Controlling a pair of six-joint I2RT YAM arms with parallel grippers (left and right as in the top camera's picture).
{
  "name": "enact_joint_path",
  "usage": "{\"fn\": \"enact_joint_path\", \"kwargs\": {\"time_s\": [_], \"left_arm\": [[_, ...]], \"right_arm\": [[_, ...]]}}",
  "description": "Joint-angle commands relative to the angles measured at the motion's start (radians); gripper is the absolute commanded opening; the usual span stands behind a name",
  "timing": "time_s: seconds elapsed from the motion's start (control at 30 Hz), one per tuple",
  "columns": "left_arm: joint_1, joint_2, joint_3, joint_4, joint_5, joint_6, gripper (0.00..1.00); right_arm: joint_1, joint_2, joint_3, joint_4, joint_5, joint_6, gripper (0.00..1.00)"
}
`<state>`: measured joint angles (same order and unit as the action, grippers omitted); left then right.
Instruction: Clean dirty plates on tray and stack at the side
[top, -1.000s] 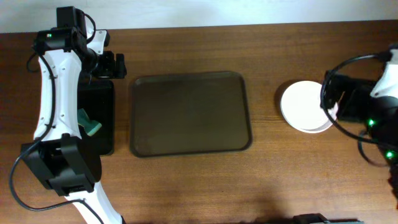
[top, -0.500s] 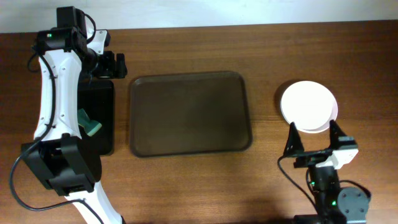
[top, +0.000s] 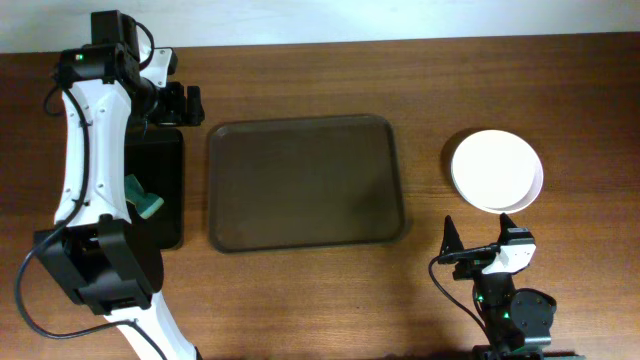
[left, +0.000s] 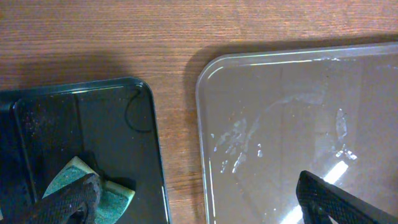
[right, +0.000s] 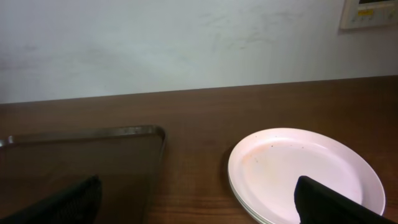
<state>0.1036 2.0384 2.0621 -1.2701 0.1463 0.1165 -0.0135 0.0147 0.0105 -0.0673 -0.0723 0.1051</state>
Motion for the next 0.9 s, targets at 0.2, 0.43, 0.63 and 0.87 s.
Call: {"fn": "enact_joint_path", "kwargs": {"time_s": [0.2, 0.43, 0.63, 0.87], "left_arm": [[-0.001, 0.002, 0.003, 0.002, 0.007, 0.005, 0.99], [0.01, -0.058, 0.003, -0.005, -0.02, 0.006, 0.99], [-0.011, -0.269, -0.038, 0.168, -0.022, 0.006, 0.99], [-0.009, -0.718, -0.675, 0.629, -0.023, 0.017, 0.99]], "right_arm": [[-0.006, -0.006, -0.005, -0.005, 0.008, 0.0, 0.98], [-0.006, -0.006, -0.005, -0.005, 0.008, 0.0, 0.98], [-0.006, -0.006, -0.005, -0.005, 0.008, 0.0, 0.98], [-0.006, -0.006, -0.005, -0.005, 0.008, 0.0, 0.98]]}}
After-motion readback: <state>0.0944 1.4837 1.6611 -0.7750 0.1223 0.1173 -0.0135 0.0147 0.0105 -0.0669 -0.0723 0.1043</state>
